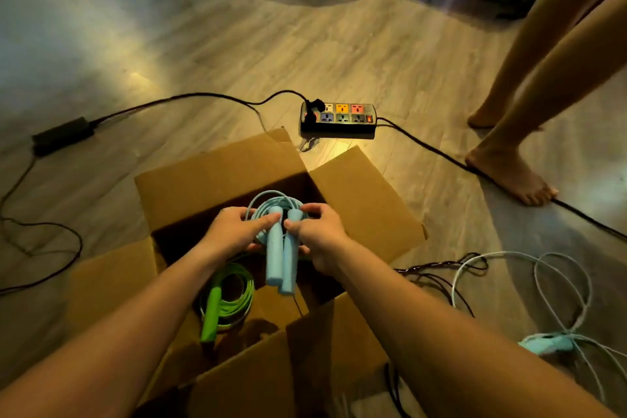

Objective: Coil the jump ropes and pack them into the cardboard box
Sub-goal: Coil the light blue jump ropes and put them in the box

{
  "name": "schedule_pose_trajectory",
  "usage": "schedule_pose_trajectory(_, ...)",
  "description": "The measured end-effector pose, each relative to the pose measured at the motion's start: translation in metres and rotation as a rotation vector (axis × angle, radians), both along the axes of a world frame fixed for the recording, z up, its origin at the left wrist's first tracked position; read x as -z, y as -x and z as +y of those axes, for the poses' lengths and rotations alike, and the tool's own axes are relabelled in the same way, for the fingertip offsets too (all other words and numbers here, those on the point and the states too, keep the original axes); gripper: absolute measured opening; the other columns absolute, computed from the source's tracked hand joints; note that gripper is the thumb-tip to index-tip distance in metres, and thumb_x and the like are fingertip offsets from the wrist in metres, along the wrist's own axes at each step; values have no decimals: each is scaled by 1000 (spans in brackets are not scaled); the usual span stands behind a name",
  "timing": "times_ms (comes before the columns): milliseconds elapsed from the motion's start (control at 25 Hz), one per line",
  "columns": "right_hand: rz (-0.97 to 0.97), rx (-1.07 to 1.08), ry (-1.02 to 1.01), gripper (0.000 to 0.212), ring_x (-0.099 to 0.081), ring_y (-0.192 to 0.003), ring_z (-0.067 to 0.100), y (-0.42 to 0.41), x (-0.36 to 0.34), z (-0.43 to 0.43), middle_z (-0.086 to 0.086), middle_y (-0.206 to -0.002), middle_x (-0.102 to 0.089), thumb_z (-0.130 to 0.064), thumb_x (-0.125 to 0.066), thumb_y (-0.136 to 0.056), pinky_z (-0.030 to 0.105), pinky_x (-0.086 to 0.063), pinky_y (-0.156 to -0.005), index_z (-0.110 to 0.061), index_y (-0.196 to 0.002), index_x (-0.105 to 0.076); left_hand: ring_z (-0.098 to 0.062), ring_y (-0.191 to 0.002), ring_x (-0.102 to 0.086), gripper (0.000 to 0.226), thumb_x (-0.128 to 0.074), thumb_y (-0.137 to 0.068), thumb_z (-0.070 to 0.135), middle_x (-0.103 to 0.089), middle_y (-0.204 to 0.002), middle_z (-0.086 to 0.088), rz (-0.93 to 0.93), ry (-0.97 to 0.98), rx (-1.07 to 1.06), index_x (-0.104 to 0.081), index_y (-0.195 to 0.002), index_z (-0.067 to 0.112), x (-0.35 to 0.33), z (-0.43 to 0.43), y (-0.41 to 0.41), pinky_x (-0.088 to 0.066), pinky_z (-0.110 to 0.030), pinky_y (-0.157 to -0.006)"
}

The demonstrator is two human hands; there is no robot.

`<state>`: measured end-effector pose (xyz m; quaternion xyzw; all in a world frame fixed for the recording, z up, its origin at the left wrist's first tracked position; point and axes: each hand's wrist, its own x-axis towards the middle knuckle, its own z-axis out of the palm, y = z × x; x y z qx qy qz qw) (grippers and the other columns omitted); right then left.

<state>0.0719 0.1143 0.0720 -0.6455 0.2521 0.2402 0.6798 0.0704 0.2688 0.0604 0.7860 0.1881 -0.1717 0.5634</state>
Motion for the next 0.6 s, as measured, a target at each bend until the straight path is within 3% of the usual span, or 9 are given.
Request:
schedule_pose_trajectory(120,27,-20,75,37,-64,-105,26,-27,55,15,9,-119,-61,-4,-75,-83,47,-59,-86,-25,-104,-54,-16,-86,-71,36,-68,-91,37,-73,-99,-11,94,-37,6,-67,-108,5,51,3,-19,-57,-25,-61)
schedule_pose_trajectory(200,32,0,119,33,-63,-101,23,-36,83,19,7,-114,-61,-8,-74,-86,38,-57,-81,-20,-104,-49,-21,-84,-68,36,-60,-95,40,-68,-96,-12,143,-38,-60,-64,-99,3,76,0,-29,-55,-34,-67)
schedule_pose_trajectory(280,30,-12,190,30,-59,-101,23,-39,96,19,9,-112,-59,-12,-70,-90,35,-51,-79,-14,-109,-47,-31,-80,-63,33,-53,-99,33,-61,-90,-21,157,-63,-104,-64,-89,4,93,-5,-38,-53,-46,-75)
schedule_pose_trajectory(320,24,-49,248,32,-59,-107,25,-40,102,19,12,-119,-59,-15,-67,-93,36,-51,-83,-10,-118,-49,-33,-82,-62,31,-52,-100,28,-60,-91,-25,161,-165,-69,-64,-90,1,101,-7,-40,-51,-47,-77)
schedule_pose_trajectory(400,13,-151,404,39,-56,-120,30,-42,110,18,14,-132,-56,-19,-59,-98,37,-47,-91,-6,-133,-47,-33,-83,-58,29,-46,-100,19,-61,-97,-28,137,-332,-46,-62,-95,-4,112,-16,-40,-43,-39,-72)
schedule_pose_trajectory(600,-198,-410,645,44,-56,-120,33,-49,115,13,19,-134,-55,-10,-41,-103,29,-38,-82,-4,-146,-33,-39,-88,-62,33,-49,-94,23,-65,-95,-26,193,-575,17,-64,-82,-3,134,-23,-34,-40,-35,-66)
